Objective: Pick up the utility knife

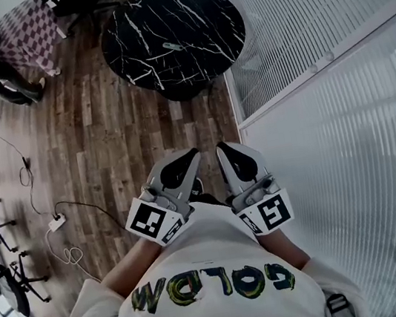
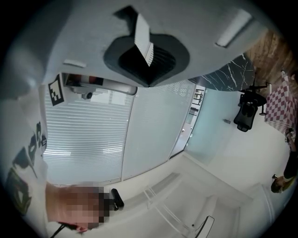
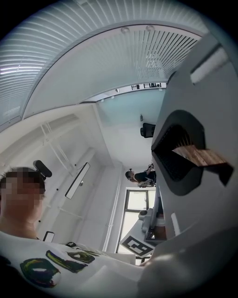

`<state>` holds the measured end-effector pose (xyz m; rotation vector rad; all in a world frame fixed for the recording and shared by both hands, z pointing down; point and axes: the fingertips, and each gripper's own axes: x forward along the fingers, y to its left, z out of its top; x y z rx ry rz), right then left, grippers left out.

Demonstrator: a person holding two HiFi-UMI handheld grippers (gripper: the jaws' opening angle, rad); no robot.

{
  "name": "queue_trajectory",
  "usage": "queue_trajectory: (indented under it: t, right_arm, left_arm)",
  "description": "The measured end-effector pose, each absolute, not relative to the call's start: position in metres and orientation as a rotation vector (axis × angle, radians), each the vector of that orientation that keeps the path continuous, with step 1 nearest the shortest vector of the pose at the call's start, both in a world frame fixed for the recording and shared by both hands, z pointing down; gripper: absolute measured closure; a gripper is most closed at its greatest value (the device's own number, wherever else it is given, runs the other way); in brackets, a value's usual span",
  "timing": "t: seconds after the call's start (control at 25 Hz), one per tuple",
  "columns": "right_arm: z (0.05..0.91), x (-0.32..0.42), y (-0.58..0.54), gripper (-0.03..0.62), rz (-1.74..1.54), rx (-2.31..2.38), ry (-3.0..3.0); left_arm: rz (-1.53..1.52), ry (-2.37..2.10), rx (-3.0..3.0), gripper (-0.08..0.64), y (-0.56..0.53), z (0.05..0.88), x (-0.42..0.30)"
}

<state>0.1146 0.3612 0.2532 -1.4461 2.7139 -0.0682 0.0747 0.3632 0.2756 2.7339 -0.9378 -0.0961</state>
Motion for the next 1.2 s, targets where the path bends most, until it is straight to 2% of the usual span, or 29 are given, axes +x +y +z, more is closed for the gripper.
queue_trajectory:
  t: [0.6, 1.2]
  right_arm:
    - [0.264, 0.115, 0.314, 0.591, -0.070, -1.423, 2.744]
    - [0.271, 0.100, 0.192, 0.591, -0.096, -1.417, 2.798]
  left_arm:
    - [-0.093, -0.973, 2.745, 0.557, 0.312, 0.285, 0.077]
    - [-0.113, -0.993, 2.713, 0.557, 0.187, 0.288, 0.058]
